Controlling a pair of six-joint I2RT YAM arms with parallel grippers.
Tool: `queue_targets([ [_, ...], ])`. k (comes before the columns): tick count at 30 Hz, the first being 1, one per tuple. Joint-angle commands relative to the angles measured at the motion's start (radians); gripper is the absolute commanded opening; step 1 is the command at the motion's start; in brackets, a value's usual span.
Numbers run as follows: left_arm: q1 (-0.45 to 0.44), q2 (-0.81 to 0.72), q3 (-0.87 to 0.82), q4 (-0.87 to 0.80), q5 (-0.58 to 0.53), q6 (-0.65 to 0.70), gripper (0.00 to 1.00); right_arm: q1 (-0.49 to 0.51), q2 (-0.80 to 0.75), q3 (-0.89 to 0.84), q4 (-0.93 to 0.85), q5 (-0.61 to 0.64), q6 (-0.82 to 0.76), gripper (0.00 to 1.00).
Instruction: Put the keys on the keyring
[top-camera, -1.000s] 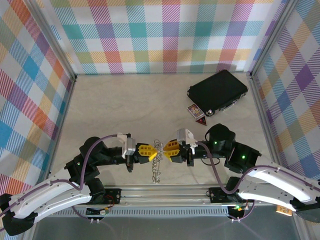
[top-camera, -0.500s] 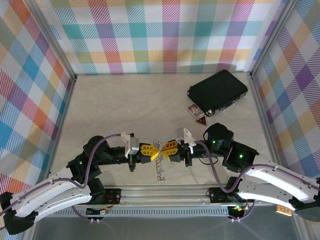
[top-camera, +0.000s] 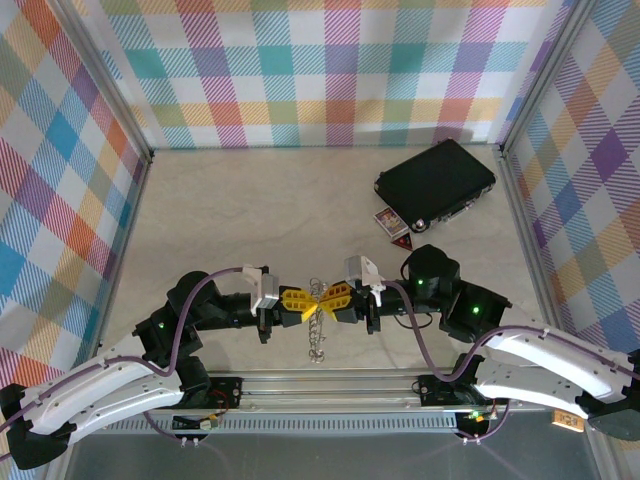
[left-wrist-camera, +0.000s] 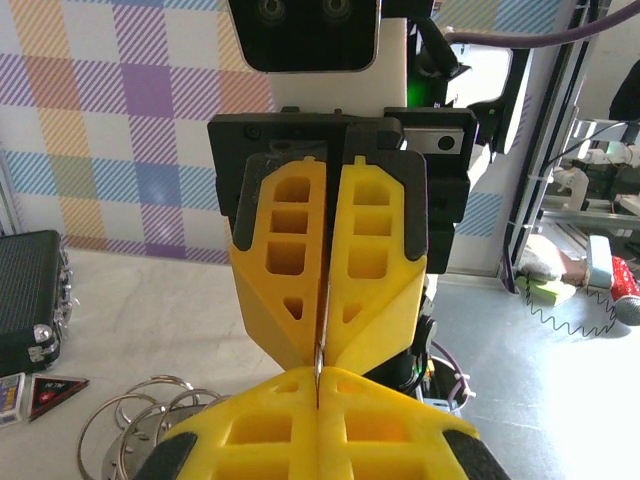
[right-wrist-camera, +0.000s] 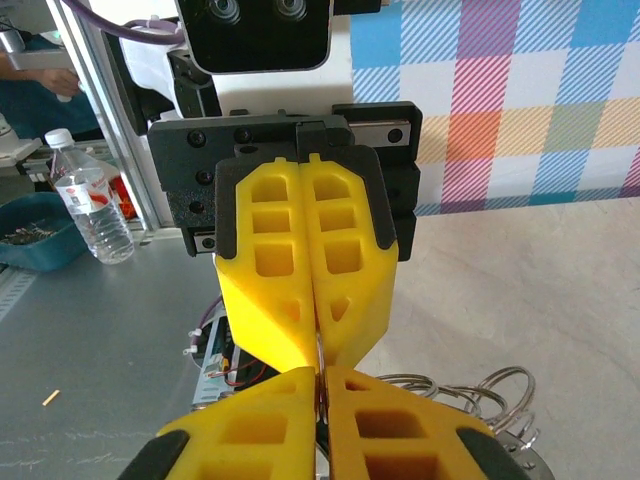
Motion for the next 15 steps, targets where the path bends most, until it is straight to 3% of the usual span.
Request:
queue_targets([
  [1,0.006,-0.014,0.017,0.064,0.004,0.013,0.00,-0.002,0.011,0.020,0.002,-0.011,0.004,0.07],
  [9,0.006,-0.002,-0.004,0.125,-0.011,-0.014,0.00,-0.001,0.016,0.024,-0.017,-0.003,0.004,0.00],
  [15,0.006,-0.005,-0.019,0.148,-0.025,-0.019,0.00,-0.002,0.027,0.043,-0.057,0.007,-0.008,0.00],
])
